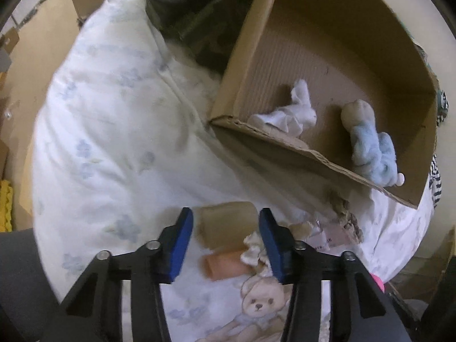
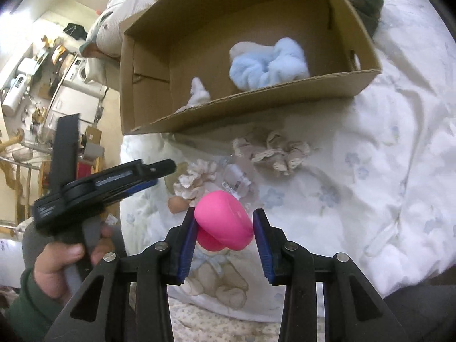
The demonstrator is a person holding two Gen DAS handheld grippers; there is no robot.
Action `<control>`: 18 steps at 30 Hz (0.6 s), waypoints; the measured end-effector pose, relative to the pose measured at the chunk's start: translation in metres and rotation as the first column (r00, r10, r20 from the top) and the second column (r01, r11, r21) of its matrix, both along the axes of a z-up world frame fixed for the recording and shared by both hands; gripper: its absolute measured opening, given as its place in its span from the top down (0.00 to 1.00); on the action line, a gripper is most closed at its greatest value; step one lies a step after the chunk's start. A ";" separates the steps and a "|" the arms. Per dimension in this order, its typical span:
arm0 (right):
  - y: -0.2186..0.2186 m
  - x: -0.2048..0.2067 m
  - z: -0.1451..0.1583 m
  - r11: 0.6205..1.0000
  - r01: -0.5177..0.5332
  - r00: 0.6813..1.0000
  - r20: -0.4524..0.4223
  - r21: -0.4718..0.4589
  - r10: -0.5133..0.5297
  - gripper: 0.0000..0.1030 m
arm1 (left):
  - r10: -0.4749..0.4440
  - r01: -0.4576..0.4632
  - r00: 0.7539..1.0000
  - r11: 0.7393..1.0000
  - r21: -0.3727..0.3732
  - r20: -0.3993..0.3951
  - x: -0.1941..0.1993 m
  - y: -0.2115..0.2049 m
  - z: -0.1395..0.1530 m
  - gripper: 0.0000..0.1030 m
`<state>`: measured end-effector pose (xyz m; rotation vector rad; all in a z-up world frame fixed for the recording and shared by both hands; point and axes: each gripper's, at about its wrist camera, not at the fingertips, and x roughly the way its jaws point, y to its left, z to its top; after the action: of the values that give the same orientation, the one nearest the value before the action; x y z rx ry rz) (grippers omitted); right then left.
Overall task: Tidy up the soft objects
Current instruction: 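Grasp the beige cup with the left tool while the right tool lifts the pink toy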
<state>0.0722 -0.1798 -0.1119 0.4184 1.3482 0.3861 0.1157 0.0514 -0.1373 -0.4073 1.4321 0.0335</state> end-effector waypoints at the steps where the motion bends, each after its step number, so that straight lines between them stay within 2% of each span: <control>1: -0.003 0.000 0.001 1.000 0.004 1.000 -0.001 0.001 -0.004 0.60 | 0.000 -0.001 1.000 1.000 -0.011 -0.014 0.002 0.000 -0.006 0.61; 4: -0.004 0.003 -0.002 1.000 0.010 1.000 -0.005 0.002 -0.010 0.60 | 0.003 -0.003 1.000 1.000 -0.010 -0.019 0.002 0.001 -0.011 0.69; 6: -0.002 0.003 -0.003 1.000 0.005 1.000 -0.005 0.000 -0.005 0.60 | 0.002 -0.003 1.000 0.999 -0.039 -0.014 0.000 0.002 -0.010 0.91; 12: 0.002 0.004 -0.002 1.000 -0.001 1.000 -0.003 0.002 0.001 0.60 | -0.042 0.045 0.998 0.997 -0.059 0.050 -0.006 -0.003 0.009 0.92; 14: 0.002 0.004 -0.001 1.000 0.002 1.000 0.001 0.002 -0.002 0.60 | -0.034 0.037 0.997 0.999 -0.035 0.068 -0.011 0.000 0.018 0.92; 18: 0.000 0.003 0.002 1.000 0.012 1.000 0.022 0.002 -0.012 0.60 | -0.030 0.022 0.993 0.998 0.063 0.118 -0.021 0.001 0.042 0.92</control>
<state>0.0755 -0.1797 -0.1104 0.4225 1.3238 0.3812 0.0949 0.0524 -0.0954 -0.3343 1.3151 0.0318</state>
